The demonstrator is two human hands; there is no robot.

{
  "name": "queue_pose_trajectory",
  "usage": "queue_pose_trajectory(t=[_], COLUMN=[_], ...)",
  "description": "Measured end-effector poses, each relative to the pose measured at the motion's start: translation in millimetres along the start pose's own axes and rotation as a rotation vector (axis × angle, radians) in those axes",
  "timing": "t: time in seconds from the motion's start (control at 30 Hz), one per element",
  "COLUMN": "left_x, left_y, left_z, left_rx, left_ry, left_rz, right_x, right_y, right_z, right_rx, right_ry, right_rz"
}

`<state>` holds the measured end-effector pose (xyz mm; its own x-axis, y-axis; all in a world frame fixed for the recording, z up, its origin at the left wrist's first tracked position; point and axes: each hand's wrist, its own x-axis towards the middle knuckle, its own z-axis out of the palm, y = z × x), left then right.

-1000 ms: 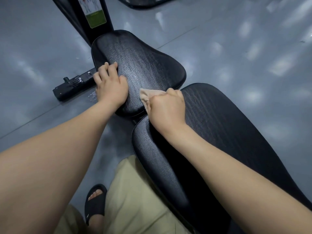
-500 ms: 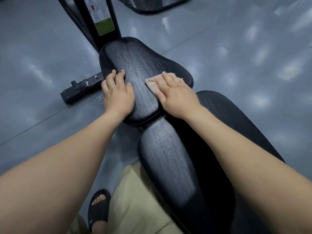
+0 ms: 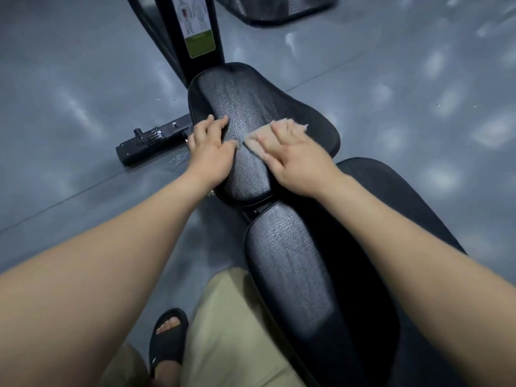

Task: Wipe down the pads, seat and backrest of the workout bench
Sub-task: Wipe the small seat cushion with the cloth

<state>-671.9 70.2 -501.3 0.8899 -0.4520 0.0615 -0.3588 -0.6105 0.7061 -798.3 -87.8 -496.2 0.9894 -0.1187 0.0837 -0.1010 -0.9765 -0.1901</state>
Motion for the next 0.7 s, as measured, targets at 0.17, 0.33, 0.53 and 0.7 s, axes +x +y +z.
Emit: queue_pose_trajectory(t=[0.17,0.33,0.53,0.7], left_x=[-3,-4,-1,5], left_y=[-13,-25,-38,-41], left_z=[-17,-23,-27,-38], left_rx=[-0.123,-0.04,-0.09,-0.122], left_ry=[0.027,0.077,0.054,0.033], left_rz=[0.077,0.063,0.065,0.062], right_x=[-11,55,129,167], right_y=[-8,9,25,15], right_z=[4,-3,-2,-12], right_rx=[-0.077,-0.022,-0.004,0.037], right_ry=[-0.016,-0.058,-0.1,-0.084], right_rz=[-0.022,0.094,0.107,0.106])
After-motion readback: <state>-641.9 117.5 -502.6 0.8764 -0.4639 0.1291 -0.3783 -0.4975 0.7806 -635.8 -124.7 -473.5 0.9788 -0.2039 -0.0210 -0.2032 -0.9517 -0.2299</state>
